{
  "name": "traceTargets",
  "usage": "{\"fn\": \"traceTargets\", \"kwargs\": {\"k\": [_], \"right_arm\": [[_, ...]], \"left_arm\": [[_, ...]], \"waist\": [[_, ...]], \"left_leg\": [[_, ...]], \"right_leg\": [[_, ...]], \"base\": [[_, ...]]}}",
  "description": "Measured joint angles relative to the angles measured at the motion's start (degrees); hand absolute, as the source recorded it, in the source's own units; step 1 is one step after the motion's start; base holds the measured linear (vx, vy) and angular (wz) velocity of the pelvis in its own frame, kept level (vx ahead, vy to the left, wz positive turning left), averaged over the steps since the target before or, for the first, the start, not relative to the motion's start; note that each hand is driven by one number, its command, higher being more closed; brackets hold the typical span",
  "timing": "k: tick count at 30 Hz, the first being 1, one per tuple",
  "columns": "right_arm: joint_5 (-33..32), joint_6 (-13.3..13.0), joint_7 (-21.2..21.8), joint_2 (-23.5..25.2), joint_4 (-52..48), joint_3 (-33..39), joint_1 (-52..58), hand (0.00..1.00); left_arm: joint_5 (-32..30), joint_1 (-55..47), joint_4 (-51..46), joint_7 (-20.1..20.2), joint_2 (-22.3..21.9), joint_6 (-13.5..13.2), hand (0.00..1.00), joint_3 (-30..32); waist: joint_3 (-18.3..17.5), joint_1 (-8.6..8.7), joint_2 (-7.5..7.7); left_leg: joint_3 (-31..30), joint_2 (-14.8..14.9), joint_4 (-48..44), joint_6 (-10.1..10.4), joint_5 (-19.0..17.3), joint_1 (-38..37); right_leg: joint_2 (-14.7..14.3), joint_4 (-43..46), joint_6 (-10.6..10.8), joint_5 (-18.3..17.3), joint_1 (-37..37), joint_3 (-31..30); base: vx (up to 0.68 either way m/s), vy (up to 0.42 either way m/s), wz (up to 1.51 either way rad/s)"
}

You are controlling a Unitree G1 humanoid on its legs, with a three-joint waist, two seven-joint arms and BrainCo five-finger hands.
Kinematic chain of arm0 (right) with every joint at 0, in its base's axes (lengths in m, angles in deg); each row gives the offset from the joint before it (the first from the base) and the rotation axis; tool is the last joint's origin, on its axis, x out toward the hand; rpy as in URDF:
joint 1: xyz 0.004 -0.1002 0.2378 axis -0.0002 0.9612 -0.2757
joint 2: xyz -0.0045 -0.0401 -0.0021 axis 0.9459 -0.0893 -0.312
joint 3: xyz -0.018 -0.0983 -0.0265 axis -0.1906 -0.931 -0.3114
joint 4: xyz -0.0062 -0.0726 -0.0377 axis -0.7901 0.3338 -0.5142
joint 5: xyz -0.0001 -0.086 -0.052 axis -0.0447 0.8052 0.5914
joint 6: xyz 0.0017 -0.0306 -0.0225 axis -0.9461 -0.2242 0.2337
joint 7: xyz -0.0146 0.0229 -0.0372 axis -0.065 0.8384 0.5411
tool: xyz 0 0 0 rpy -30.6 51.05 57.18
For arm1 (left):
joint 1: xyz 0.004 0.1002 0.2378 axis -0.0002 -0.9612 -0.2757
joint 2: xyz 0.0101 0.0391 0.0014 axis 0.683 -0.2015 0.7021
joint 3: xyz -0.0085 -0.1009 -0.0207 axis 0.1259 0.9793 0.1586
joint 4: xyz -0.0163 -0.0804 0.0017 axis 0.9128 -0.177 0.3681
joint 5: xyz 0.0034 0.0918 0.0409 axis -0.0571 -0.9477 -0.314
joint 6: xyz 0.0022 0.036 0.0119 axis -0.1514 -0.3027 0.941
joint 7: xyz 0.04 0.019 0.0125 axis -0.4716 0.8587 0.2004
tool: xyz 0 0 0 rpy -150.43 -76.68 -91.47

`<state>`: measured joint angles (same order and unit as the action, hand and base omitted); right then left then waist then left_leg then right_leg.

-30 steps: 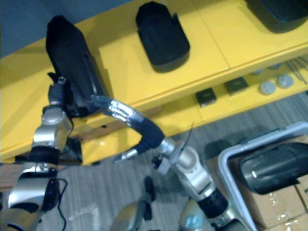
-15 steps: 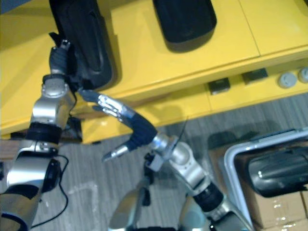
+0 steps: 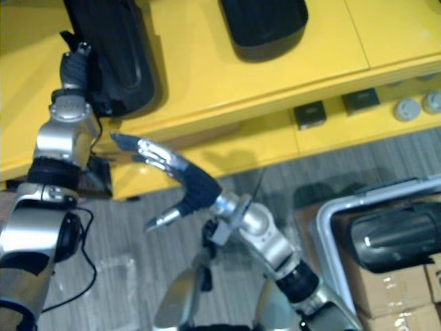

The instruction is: Walk over and take plastic housings, then place them on the shelf

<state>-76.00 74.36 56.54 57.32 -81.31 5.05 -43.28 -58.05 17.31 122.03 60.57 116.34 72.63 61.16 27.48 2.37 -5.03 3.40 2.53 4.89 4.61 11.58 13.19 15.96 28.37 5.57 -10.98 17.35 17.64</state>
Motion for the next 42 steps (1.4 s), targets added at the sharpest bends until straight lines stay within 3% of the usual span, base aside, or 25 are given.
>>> {"fn": "traceTargets", "kwargs": {"k": [6,13,14,23,30,33,35,39,42], "right_arm": [[0.0,0.82,-1.99,0.01,0.02,-0.59,2.01,0.0],[0.1,0.81,-3.12,1.02,0.01,-1.51,3.35,0.0],[0.1,0.81,-3.16,1.09,0.01,-1.47,3.33,0.0],[0.0,1.05,-3.13,1.06,0.02,-1.17,3.43,0.0],[0.01,1.1,-3.42,1.07,0.01,-1.22,3.94,0.0],[0.02,1.1,-4.89,1.09,0.01,-1.25,4.21,0.0],[0.05,1.09,-5.77,1.13,0.01,-1.29,4.9,0.0],[0.44,0.93,-7.17,1.65,0.0,-1.53,7.52,0.0],[2.56,-0.17,-8.25,2.74,-0.15,-2.61,9.02,0.0]], "left_arm": [[-1.59,1.98,2.22,-0.05,1.2,0.67,1.0,-1.05],[-1.45,2.14,3.88,0.15,2.34,1.13,1.0,-2.46],[-1.46,2.13,4.4,0.35,2.58,1.24,0.0,-2.49],[-1.45,2.23,5.98,-0.49,3.11,2.79,0.0,-2.34],[-0.2,2.24,6.62,-4.97,3.11,2.88,0.0,-2.16],[2.34,2.25,6.76,-8.88,3.04,2.56,0.0,-2.15],[3.69,2.26,6.84,-11.44,2.92,1.87,0.0,-2.11],[5.46,3.65,7.01,-18.71,1.27,-2.55,0.0,-1.97],[5.37,6.0,5.6,-24.22,0.07,-8.37,0.0,-2.0]], "waist": [[-0.69,0.07,1.8],[-1.16,0.06,2.69],[-1.16,0.18,2.69],[-1.17,0.34,2.71],[-1.21,1.44,2.77],[-1.21,1.61,2.79],[-1.33,1.68,3.01],[-2.12,1.71,4.47],[-2.41,1.95,5.0]], "left_leg": [[0.47,0.03,-0.26,0.12,0.1,0.16],[1.84,0.04,-0.29,0.15,0.08,-0.51],[2.1,0.03,-0.29,0.15,0.08,-0.67],[3.43,-0.09,-0.29,0.17,0.05,-1.1],[3.44,-0.11,-0.29,0.17,0.05,-1.07],[3.48,-0.07,-0.29,0.17,0.05,-1.04],[3.53,-0.05,-0.29,0.17,0.05,-0.99],[3.62,-0.05,-0.29,0.21,0.02,-0.88],[3.81,0.01,-0.29,0.2,0.02,-0.95]], "right_leg": [[-0.03,0.01,0.02,0.06,0.56,-0.61],[-0.15,-0.21,0.2,0.29,0.62,-1.72],[-0.17,-0.3,0.28,0.41,0.61,-2.0],[-0.14,0.44,0.44,0.5,1.6,-3.75],[-0.1,0.54,0.45,0.51,1.68,-3.78],[-0.16,0.49,0.46,0.52,1.72,-3.79],[-0.23,0.42,0.47,0.53,1.77,-3.81],[-0.48,0.06,0.5,0.65,1.8,-3.84],[-0.71,-0.69,0.44,1.25,1.51,-3.89]], "base": [[0.0,-0.013,-0.03],[0.0,-0.012,-0.07],[-0.01,-0.013,-0.13],[-0.01,-0.019,-0.08],[0.0,-0.015,0.0],[0.01,-0.023,-0.01],[0.01,-0.015,-0.01],[0.01,-0.009,0.0],[0.01,-0.013,-0.05]]}}
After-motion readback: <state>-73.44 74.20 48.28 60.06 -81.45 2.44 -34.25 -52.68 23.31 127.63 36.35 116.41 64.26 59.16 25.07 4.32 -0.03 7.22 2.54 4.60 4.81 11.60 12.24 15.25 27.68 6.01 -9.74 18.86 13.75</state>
